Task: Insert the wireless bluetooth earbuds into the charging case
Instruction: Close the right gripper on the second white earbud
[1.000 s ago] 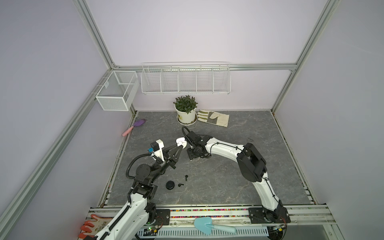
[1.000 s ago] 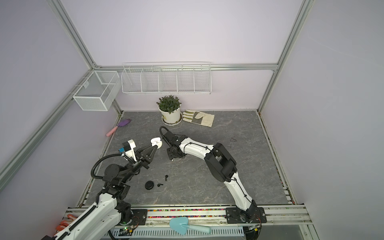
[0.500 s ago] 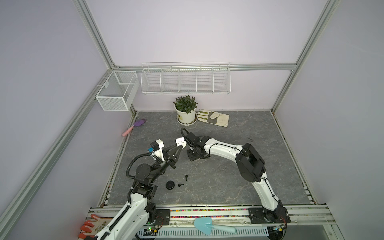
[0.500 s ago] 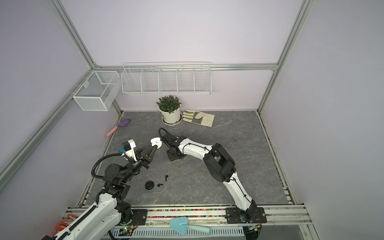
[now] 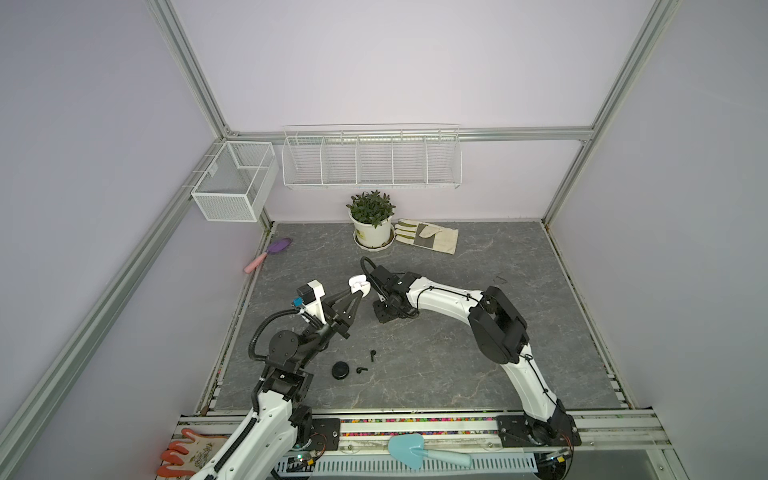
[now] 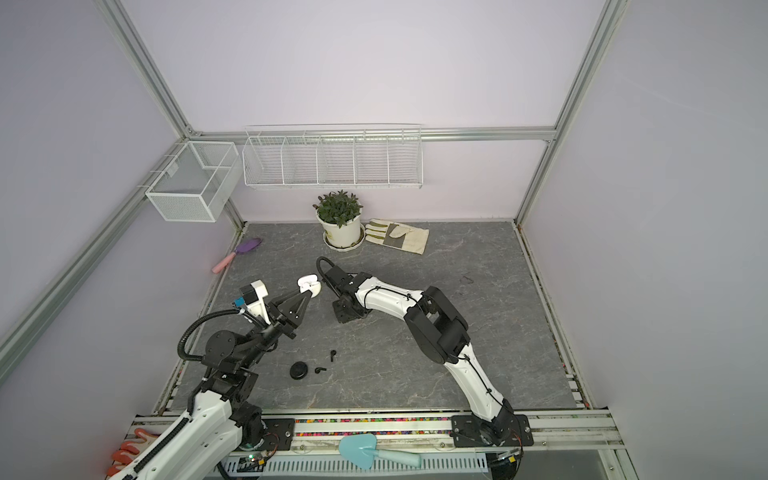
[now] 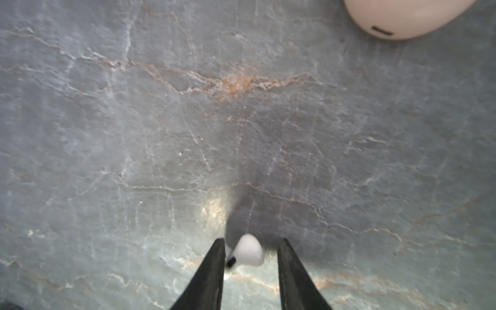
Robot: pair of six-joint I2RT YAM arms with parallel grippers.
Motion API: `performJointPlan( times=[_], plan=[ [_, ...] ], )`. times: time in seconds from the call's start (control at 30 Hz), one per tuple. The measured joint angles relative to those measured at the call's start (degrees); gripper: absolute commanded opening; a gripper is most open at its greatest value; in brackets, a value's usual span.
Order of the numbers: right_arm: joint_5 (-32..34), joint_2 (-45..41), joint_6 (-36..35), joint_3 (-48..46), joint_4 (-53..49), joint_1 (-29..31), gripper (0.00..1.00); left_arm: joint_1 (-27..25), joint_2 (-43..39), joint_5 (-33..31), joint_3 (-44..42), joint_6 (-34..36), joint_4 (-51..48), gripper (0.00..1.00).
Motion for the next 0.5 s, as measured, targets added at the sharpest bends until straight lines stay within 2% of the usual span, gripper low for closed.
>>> performJointPlan(
  times=[0.5],
  plan=[
    [0.55,0.48,-0.07,0.85,-0.63,0.48,0.27,0.00,-0.17,-0.11,0.00,0.00,-0.42,0.00]
  ],
)
